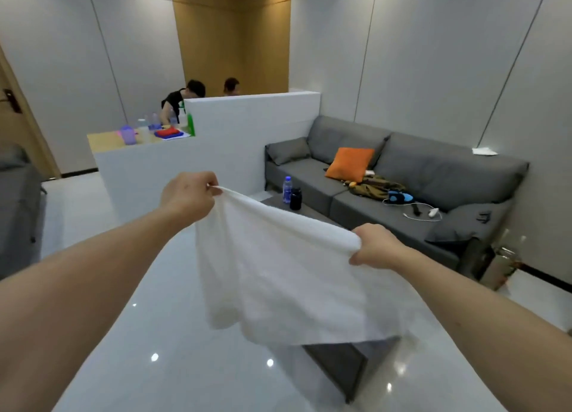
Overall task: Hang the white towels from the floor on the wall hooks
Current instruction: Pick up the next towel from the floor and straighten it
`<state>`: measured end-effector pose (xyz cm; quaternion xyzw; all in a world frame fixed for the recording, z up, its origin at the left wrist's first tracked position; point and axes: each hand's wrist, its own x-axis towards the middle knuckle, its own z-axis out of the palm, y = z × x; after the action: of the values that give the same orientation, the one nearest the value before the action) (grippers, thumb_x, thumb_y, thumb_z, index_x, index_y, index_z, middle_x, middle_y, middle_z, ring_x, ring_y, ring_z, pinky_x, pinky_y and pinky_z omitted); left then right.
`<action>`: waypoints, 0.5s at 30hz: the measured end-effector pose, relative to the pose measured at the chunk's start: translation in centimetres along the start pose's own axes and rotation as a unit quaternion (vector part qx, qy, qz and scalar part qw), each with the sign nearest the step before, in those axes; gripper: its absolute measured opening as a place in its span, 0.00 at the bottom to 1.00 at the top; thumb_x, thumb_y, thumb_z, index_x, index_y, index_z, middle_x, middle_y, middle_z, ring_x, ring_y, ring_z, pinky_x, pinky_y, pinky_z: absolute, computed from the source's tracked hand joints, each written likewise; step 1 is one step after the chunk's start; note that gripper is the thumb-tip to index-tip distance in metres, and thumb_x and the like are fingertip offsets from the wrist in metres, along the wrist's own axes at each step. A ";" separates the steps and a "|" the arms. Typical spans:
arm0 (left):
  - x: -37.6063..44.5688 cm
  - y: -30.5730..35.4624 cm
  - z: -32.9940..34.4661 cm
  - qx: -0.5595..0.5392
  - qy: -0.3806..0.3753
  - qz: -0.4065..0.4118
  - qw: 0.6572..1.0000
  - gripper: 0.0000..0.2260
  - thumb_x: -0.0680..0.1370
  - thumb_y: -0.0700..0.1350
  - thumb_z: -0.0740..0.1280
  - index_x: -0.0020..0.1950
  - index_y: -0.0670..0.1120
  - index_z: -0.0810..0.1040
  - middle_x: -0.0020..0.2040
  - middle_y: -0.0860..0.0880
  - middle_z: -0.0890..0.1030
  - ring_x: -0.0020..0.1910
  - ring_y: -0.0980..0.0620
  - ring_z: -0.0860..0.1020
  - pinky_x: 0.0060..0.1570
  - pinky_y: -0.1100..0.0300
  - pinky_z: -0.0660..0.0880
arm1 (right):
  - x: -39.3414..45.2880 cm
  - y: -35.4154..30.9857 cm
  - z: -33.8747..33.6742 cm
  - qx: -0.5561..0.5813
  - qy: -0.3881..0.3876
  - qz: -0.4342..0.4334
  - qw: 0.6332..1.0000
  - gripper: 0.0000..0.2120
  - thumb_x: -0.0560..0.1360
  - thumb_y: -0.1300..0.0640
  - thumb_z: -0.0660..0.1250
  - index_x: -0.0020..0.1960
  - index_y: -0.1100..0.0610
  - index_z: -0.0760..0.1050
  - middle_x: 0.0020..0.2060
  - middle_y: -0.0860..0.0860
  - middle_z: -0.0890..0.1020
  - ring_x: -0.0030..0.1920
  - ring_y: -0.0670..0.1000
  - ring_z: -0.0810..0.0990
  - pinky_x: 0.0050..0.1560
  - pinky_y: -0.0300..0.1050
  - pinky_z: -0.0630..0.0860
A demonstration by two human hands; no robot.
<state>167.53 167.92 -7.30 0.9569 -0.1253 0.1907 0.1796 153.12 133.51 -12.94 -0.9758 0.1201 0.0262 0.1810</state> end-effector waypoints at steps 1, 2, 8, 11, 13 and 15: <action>0.6 0.6 0.4 0.002 -0.005 -0.019 1.000 0.06 0.77 0.48 0.63 0.49 0.55 0.79 0.50 0.47 0.81 0.47 0.44 0.75 0.43 0.56 0.70 | -0.2 1.7 -0.4 -0.007 0.011 0.030 0.999 0.13 0.67 0.53 0.76 0.50 0.49 0.78 0.42 0.47 0.80 0.42 0.47 0.78 0.38 0.43 0.76; 1.2 1.4 0.9 0.004 -0.023 -0.033 0.999 0.07 0.77 0.48 0.63 0.51 0.55 0.79 0.52 0.46 0.81 0.49 0.43 0.76 0.44 0.56 0.70 | -0.3 3.0 -0.9 -0.002 0.028 0.053 0.998 0.12 0.68 0.52 0.75 0.49 0.51 0.78 0.41 0.47 0.80 0.41 0.47 0.78 0.35 0.42 0.73; 2.9 13.6 6.4 -0.121 -0.347 0.132 0.921 0.35 0.66 0.58 0.78 0.70 0.56 0.69 0.64 0.58 0.73 0.62 0.55 0.72 0.61 0.58 0.70 | 3.0 2.0 -4.9 0.132 0.168 0.013 0.977 0.08 0.68 0.54 0.72 0.32 0.53 0.77 0.33 0.50 0.79 0.40 0.53 0.78 0.36 0.47 0.73; 3.4 20.8 10.3 -0.241 -0.380 0.191 0.872 0.29 0.64 0.57 0.78 0.63 0.58 0.75 0.59 0.58 0.80 0.56 0.57 0.78 0.56 0.58 0.75 | 5.9 0.4 -6.6 0.085 0.216 -0.037 0.972 0.07 0.65 0.51 0.73 0.38 0.52 0.78 0.37 0.50 0.80 0.41 0.53 0.78 0.40 0.50 0.75; 5.0 23.5 12.5 -0.295 -0.320 0.182 0.882 0.11 0.70 0.50 0.75 0.51 0.55 0.80 0.50 0.53 0.83 0.50 0.54 0.80 0.49 0.58 0.76 | 7.9 1.1 -7.4 0.085 0.254 -0.025 0.963 0.08 0.64 0.50 0.72 0.38 0.50 0.74 0.37 0.50 0.79 0.41 0.54 0.77 0.38 0.48 0.73; 7.7 24.2 14.1 -0.346 -0.274 0.155 0.884 0.02 0.72 0.48 0.72 0.44 0.53 0.82 0.44 0.51 0.84 0.46 0.52 0.81 0.44 0.59 0.76 | 9.7 3.1 -8.1 0.113 0.280 0.020 0.953 0.10 0.63 0.46 0.70 0.37 0.49 0.72 0.36 0.48 0.79 0.40 0.53 0.77 0.36 0.47 0.71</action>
<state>171.48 139.24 -9.14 0.8167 -0.3743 -0.1093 0.4255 161.79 125.67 -7.40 -0.9145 0.1875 -0.2582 0.2489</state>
